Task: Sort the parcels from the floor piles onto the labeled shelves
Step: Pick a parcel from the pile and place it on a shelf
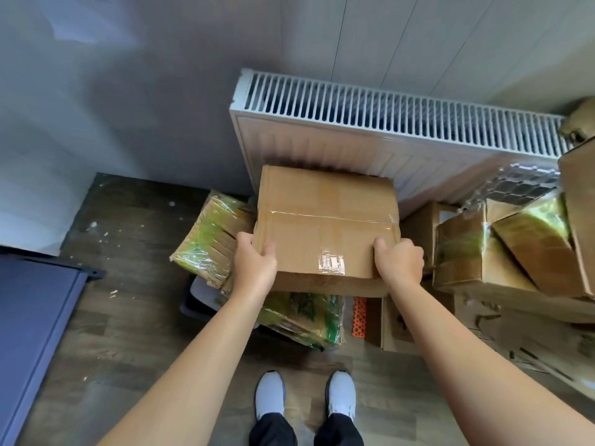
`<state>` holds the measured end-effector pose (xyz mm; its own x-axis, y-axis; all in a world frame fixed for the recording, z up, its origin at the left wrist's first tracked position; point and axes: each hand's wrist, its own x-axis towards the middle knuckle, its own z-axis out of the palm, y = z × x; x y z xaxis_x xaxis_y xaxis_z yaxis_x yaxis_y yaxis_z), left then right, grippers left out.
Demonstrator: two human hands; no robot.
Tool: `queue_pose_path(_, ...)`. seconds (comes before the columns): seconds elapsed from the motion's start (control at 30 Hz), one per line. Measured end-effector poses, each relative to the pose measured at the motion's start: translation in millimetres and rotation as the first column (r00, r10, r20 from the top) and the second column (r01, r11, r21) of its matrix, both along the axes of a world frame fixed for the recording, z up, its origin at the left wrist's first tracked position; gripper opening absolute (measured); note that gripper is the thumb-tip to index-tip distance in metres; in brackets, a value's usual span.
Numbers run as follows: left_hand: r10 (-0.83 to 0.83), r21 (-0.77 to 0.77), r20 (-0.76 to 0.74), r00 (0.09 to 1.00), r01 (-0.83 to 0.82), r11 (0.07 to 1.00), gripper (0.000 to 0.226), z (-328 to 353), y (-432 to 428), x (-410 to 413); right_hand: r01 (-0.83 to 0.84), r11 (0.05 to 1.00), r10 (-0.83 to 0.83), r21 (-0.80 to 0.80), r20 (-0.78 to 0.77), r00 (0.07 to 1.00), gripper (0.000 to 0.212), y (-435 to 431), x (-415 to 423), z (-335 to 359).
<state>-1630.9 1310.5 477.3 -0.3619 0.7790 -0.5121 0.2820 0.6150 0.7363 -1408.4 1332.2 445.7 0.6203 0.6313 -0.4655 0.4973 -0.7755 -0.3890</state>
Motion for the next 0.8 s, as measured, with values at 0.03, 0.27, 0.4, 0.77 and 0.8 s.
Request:
queue_pose_path(0.03, 0.035, -0.008, 0.011, 0.999, -0.035, 0.999, 0.013, 10, -4, -5, -0.008, 0.999, 0.009, 0.038, -0.023, 1.0, 0.052, -1, 1, 17)
queue_pose_path(0.27, 0.325, -0.117, 0.209, 0.922, -0.306, 0.945, 0.02, 72, -36, -49, -0.011, 0.97, 0.133, 0.245, -0.485, 0.865, 0.038, 12, -9, 135)
queue_pose_path(0.4, 0.333, -0.07, 0.283, 0.9, -0.327, 0.943, 0.025, 104, -42, -69, -0.121, 0.991, 0.121, 0.048, -0.695, 0.709, 0.076, 17, -7, 186)
queue_pose_path(0.77, 0.155, 0.188, 0.071, 0.985, -0.166, 0.968, 0.043, 197, -24, -49, -0.573, 0.772, 0.627, 0.275, -0.179, 0.758, 0.115, 5, -112, 269)
queue_pose_path(0.8, 0.129, 0.201, 0.127, 0.983, -0.153, 0.968, 0.045, 210, -21, -43, -0.611, 0.744, 0.654, 0.269, -0.109, 0.748, 0.119, 1, -123, 275)
